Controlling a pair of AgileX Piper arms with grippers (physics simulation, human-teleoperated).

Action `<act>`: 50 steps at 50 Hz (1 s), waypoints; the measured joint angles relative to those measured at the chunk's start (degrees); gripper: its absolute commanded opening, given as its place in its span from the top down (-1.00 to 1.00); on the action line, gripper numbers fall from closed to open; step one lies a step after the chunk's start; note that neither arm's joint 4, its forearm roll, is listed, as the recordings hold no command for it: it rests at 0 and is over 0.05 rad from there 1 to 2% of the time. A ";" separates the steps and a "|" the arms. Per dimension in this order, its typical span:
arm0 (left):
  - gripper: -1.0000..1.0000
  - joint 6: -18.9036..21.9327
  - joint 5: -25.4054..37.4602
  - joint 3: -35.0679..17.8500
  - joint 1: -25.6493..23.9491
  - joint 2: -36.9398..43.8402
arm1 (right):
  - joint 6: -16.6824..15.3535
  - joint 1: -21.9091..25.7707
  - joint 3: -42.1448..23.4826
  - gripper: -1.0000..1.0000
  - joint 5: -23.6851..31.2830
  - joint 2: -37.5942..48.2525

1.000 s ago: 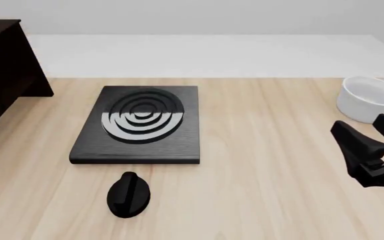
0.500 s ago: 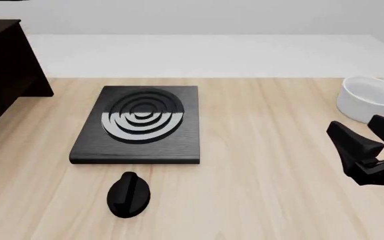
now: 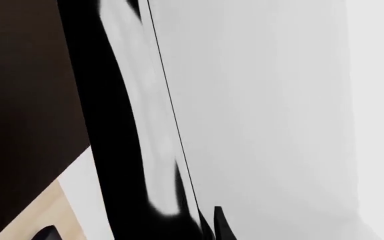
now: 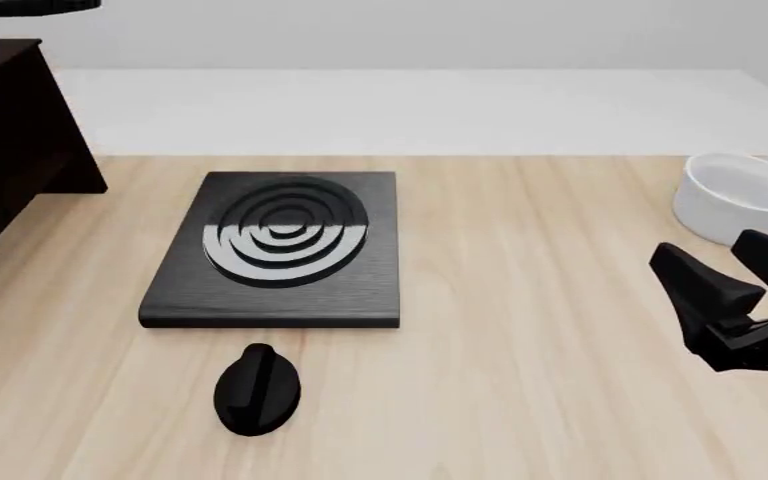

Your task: Put the frying pan on the cabinet shelf.

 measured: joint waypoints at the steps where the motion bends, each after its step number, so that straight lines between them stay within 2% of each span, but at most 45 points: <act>1: 1.00 -0.04 -0.19 0.03 0.08 0.25 | -0.02 0.00 0.00 -1.00 0.00 0.00; 26: 1.00 -1.70 -7.80 4.02 2.26 6.60 | -0.53 0.02 -0.07 -1.00 -0.03 0.30; 50: 1.00 -2.06 -12.89 5.53 3.06 8.25 | -0.89 -0.02 -0.12 -1.00 -0.04 0.54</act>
